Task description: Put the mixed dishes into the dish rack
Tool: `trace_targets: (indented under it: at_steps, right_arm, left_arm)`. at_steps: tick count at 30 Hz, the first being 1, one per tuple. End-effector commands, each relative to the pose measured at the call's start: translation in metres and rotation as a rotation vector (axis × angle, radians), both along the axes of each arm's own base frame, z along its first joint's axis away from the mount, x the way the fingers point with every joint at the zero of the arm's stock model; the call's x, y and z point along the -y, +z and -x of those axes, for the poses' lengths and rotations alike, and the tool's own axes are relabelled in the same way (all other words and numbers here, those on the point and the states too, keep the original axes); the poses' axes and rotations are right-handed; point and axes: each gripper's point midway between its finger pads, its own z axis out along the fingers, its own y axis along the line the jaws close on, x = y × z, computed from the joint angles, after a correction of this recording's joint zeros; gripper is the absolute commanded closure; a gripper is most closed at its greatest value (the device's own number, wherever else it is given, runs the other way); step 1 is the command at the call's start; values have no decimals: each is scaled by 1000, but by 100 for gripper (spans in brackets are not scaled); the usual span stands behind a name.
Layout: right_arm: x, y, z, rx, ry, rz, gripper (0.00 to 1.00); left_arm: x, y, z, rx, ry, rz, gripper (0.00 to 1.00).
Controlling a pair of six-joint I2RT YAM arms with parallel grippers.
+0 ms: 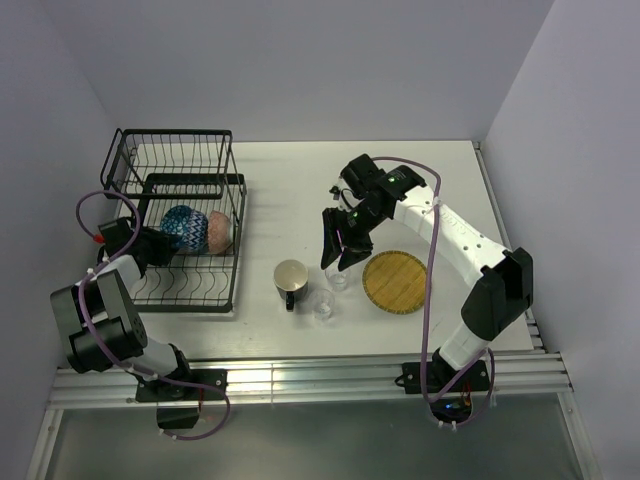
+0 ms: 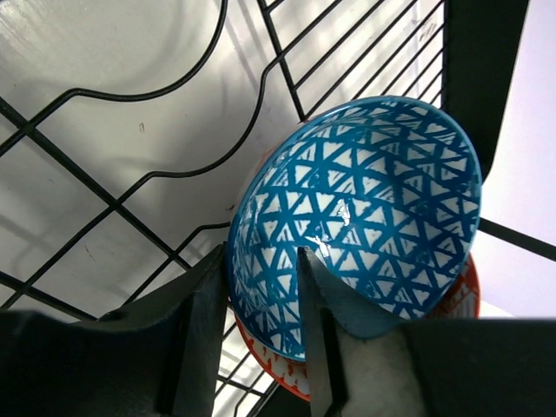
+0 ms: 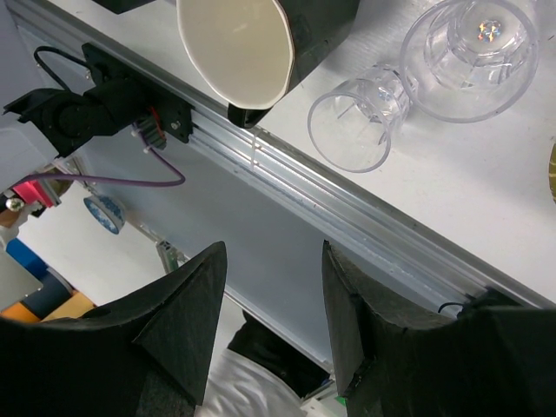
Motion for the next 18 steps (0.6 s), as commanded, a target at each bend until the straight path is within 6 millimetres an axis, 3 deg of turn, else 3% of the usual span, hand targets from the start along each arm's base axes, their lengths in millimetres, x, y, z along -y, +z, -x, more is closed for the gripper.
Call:
trace_targets:
  at_steps: [1, 3, 12, 18]
  right_arm:
    - [2, 17, -1, 61, 5, -38, 45]
    - [3, 18, -1, 61, 3, -38, 45]
    - [5, 20, -1, 66, -4, -36, 45]
    - [5, 24, -2, 74, -8, -37, 45]
  left_arm:
    - [-5, 8, -11, 34, 16, -25, 59]
    - [-7, 7, -11, 30, 22, -30, 62]
    - [-8, 9, -16, 39, 30, -20, 98]
    - [-17, 26, -14, 91, 65, -21, 100]
